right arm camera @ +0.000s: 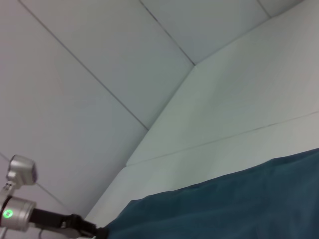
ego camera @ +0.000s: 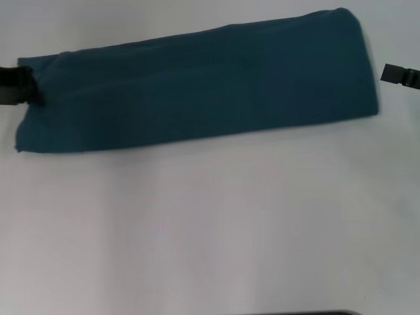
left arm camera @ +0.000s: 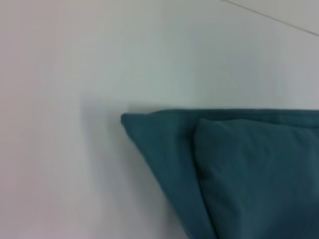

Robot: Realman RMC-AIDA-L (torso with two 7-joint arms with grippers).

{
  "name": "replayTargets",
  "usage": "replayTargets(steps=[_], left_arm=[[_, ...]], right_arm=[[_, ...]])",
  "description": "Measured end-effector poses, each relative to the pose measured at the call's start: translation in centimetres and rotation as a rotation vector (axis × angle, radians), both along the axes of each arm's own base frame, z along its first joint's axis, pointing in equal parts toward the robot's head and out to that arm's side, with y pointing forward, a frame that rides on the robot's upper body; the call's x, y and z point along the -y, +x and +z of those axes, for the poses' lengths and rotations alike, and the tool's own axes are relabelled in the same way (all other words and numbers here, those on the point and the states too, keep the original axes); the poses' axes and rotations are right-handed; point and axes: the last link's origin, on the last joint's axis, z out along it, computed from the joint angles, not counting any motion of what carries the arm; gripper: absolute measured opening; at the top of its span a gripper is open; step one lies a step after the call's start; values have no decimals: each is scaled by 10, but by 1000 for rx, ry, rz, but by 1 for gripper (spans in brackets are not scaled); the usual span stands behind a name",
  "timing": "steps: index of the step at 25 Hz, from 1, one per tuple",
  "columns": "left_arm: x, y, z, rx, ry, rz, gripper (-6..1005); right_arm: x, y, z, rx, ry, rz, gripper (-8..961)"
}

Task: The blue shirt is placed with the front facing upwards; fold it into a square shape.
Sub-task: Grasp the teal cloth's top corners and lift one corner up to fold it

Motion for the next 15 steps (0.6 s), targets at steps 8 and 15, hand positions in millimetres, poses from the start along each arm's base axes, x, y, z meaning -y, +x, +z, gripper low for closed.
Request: replayTargets(steps=[8,15], left_arm=[[5,7,6,12,-7,-24,23],[15,31,7,241,-25,-129,23]], right_arm=[[-21,-1,-9,-15,19,-97,889],[-37,-21,-22,-25,-7,-40,886]])
